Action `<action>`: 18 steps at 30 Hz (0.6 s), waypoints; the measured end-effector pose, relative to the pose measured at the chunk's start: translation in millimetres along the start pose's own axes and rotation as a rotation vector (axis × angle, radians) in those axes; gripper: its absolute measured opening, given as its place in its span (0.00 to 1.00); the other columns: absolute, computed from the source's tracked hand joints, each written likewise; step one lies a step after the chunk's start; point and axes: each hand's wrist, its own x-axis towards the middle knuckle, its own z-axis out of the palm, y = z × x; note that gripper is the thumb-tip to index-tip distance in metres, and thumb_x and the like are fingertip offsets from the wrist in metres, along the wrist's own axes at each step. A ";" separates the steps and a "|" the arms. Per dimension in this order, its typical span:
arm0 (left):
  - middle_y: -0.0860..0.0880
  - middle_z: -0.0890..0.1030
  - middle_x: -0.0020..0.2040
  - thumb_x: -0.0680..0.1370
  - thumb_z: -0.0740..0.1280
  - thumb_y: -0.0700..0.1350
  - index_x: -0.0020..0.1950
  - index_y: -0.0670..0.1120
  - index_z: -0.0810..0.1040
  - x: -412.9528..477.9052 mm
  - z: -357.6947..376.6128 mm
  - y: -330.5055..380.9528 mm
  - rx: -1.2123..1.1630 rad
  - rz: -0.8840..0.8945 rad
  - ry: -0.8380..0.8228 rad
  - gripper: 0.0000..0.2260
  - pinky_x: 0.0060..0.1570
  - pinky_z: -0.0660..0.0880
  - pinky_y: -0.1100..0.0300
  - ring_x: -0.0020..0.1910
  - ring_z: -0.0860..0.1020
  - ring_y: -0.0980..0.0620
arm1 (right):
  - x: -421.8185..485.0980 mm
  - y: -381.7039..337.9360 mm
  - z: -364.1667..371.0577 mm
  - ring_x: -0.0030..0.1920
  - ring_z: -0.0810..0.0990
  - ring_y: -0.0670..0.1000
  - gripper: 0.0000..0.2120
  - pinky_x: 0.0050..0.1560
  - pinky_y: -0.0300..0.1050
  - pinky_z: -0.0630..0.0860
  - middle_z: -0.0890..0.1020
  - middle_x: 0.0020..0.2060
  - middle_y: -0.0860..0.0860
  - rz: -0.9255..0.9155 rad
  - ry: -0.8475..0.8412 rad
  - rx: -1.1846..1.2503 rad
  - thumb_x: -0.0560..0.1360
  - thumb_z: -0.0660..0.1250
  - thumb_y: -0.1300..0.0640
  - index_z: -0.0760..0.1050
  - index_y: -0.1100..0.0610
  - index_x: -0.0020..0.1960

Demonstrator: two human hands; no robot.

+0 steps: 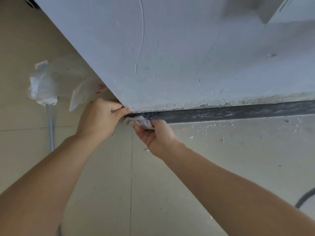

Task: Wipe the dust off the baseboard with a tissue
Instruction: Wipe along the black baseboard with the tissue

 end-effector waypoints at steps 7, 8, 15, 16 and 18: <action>0.41 0.61 0.28 0.77 0.68 0.50 0.42 0.34 0.80 1.6 -3.0 1.1 0.077 0.034 -0.023 0.18 0.29 0.56 0.57 0.29 0.57 0.49 | -38.7 -4.0 -46.3 0.22 0.74 0.47 0.13 0.22 0.33 0.73 0.76 0.29 0.57 -0.074 0.128 0.111 0.74 0.52 0.67 0.75 0.64 0.42; 0.39 0.64 0.28 0.77 0.68 0.50 0.41 0.34 0.80 2.4 -5.0 2.9 0.094 0.034 -0.043 0.18 0.30 0.57 0.57 0.28 0.58 0.49 | -33.8 10.9 -42.6 0.22 0.74 0.47 0.14 0.22 0.34 0.73 0.76 0.29 0.57 0.003 0.130 -0.043 0.75 0.52 0.66 0.76 0.63 0.44; 0.35 0.73 0.33 0.79 0.66 0.50 0.35 0.35 0.78 7.2 -12.0 4.1 0.156 0.046 -0.132 0.20 0.31 0.60 0.58 0.30 0.65 0.49 | 20.7 25.7 26.4 0.32 0.78 0.51 0.12 0.27 0.38 0.78 0.79 0.36 0.58 0.025 0.088 -0.170 0.76 0.52 0.70 0.75 0.66 0.48; 0.36 0.71 0.31 0.79 0.66 0.49 0.34 0.36 0.78 6.5 -12.9 4.8 0.152 0.048 -0.133 0.20 0.31 0.60 0.58 0.29 0.64 0.49 | 16.5 20.7 29.4 0.32 0.78 0.51 0.14 0.27 0.37 0.77 0.79 0.36 0.57 0.018 0.079 -0.131 0.75 0.52 0.71 0.76 0.66 0.46; 0.44 0.63 0.25 0.79 0.66 0.48 0.29 0.38 0.70 4.5 -13.5 7.5 0.154 0.048 -0.127 0.22 0.30 0.58 0.58 0.27 0.61 0.49 | 0.3 12.4 25.9 0.29 0.78 0.49 0.17 0.26 0.35 0.76 0.80 0.34 0.58 -0.014 0.026 -0.087 0.69 0.53 0.74 0.80 0.68 0.39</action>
